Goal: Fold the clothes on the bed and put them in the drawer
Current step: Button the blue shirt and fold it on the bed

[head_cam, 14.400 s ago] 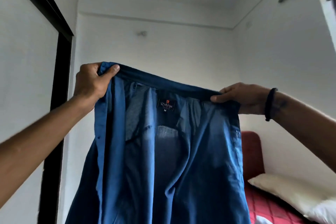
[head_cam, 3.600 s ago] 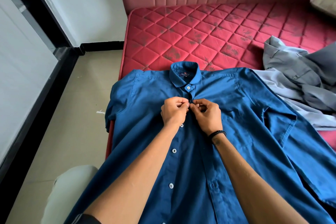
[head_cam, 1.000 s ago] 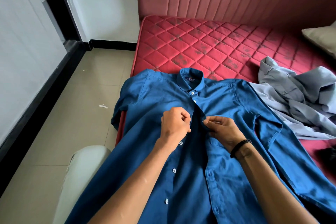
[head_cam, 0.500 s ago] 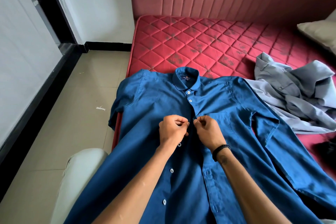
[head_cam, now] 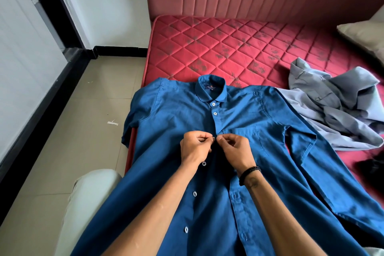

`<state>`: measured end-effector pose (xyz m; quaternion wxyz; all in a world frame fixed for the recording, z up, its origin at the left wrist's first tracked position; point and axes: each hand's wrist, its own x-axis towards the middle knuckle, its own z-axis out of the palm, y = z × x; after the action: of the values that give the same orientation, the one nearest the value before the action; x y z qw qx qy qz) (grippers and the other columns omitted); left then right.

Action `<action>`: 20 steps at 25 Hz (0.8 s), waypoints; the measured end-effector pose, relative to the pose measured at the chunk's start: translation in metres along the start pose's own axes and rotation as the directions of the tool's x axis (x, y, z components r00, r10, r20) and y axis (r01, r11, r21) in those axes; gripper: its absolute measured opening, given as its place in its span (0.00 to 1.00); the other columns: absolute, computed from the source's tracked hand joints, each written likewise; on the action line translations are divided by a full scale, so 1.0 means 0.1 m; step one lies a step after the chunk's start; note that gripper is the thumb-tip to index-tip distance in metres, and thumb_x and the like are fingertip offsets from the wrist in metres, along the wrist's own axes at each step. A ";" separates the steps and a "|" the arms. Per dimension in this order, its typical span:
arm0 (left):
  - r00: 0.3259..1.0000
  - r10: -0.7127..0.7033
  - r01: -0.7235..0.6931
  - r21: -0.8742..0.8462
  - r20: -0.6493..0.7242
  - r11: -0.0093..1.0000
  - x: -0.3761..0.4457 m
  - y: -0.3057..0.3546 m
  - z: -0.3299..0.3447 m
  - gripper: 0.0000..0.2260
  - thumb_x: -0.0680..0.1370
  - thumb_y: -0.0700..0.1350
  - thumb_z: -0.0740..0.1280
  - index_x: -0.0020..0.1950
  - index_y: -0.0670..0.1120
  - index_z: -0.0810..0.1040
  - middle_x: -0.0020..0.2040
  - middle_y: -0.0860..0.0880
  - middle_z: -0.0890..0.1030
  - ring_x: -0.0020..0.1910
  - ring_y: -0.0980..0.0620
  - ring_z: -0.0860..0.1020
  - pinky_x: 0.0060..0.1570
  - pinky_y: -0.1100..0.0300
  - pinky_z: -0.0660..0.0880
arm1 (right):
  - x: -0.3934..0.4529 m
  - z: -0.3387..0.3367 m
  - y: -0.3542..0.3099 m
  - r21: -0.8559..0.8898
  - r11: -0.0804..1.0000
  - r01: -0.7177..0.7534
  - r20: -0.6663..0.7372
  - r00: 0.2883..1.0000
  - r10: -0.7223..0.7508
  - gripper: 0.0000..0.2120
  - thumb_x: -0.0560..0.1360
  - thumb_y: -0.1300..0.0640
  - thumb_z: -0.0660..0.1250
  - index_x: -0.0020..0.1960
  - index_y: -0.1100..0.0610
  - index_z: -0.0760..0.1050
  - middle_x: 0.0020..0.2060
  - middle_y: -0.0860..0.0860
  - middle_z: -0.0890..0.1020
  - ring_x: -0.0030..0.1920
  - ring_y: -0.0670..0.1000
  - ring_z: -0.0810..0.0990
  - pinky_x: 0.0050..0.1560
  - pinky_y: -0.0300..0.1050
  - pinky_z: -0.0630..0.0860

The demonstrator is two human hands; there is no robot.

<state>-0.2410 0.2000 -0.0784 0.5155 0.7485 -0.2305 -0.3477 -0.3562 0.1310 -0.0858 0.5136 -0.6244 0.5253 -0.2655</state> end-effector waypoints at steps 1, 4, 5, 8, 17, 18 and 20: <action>1.000 0.004 -0.004 0.005 0.003 1.000 0.01 -0.01 0.00 0.07 0.75 0.42 0.75 0.39 0.52 0.84 0.35 0.51 0.86 0.26 0.59 0.80 0.35 0.63 0.78 | 0.00 -0.02 -0.01 0.037 0.999 -0.026 0.023 0.999 0.026 0.07 0.80 0.56 0.71 0.44 0.55 0.84 0.35 0.51 0.83 0.33 0.45 0.75 0.34 0.37 0.74; 0.999 0.021 -0.021 0.011 0.027 1.000 0.03 0.01 0.01 0.05 0.76 0.45 0.73 0.41 0.49 0.86 0.35 0.50 0.86 0.29 0.56 0.83 0.39 0.57 0.82 | 0.02 -0.08 -0.05 0.087 0.993 -0.086 0.071 0.994 0.080 0.07 0.80 0.57 0.70 0.47 0.59 0.84 0.36 0.52 0.83 0.31 0.43 0.75 0.30 0.34 0.72; 0.999 0.032 -0.033 0.027 0.039 0.999 0.03 0.03 0.00 0.07 0.77 0.49 0.72 0.41 0.48 0.86 0.34 0.50 0.86 0.30 0.55 0.84 0.40 0.55 0.83 | 0.03 -0.08 -0.07 0.090 0.992 -0.093 0.073 0.994 0.087 0.07 0.80 0.57 0.71 0.47 0.59 0.84 0.36 0.54 0.84 0.32 0.44 0.76 0.31 0.35 0.72; 0.996 0.058 -0.063 0.073 0.070 0.995 0.04 0.06 -0.01 0.12 0.74 0.58 0.74 0.40 0.50 0.85 0.33 0.52 0.86 0.32 0.56 0.84 0.42 0.55 0.83 | 0.05 -0.04 -0.08 0.063 0.994 -0.090 0.040 0.995 0.088 0.06 0.77 0.55 0.75 0.43 0.57 0.84 0.40 0.58 0.87 0.37 0.51 0.81 0.38 0.46 0.79; 0.995 0.091 -0.093 0.056 0.035 0.994 0.08 0.04 0.01 0.01 0.76 0.45 0.74 0.45 0.49 0.85 0.36 0.54 0.85 0.32 0.59 0.83 0.44 0.59 0.80 | 0.03 -0.02 -0.01 0.061 0.997 -0.057 0.013 0.998 0.056 0.07 0.67 0.57 0.83 0.39 0.56 0.85 0.37 0.53 0.87 0.39 0.49 0.84 0.50 0.48 0.82; 0.996 0.091 -0.092 0.037 0.020 0.995 0.08 0.04 0.01 0.01 0.76 0.44 0.74 0.46 0.49 0.85 0.36 0.55 0.84 0.30 0.60 0.82 0.44 0.59 0.81 | 0.03 -0.02 -0.02 0.058 0.997 -0.055 0.019 0.998 0.054 0.08 0.67 0.57 0.83 0.40 0.56 0.85 0.37 0.53 0.87 0.39 0.49 0.83 0.50 0.49 0.82; 0.995 0.097 -0.096 0.025 -0.005 0.995 0.07 0.03 0.02 0.03 0.75 0.43 0.75 0.45 0.52 0.84 0.35 0.56 0.84 0.30 0.58 0.83 0.47 0.55 0.83 | 0.01 -0.03 -0.05 0.062 0.996 -0.058 0.031 0.998 0.056 0.08 0.68 0.59 0.83 0.41 0.57 0.84 0.37 0.53 0.87 0.38 0.48 0.82 0.48 0.47 0.81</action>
<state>-0.2376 0.1926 -0.0781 0.5233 0.7438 -0.2690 -0.3172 -0.3567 0.1281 -0.0803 0.5480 -0.5965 0.5268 -0.2577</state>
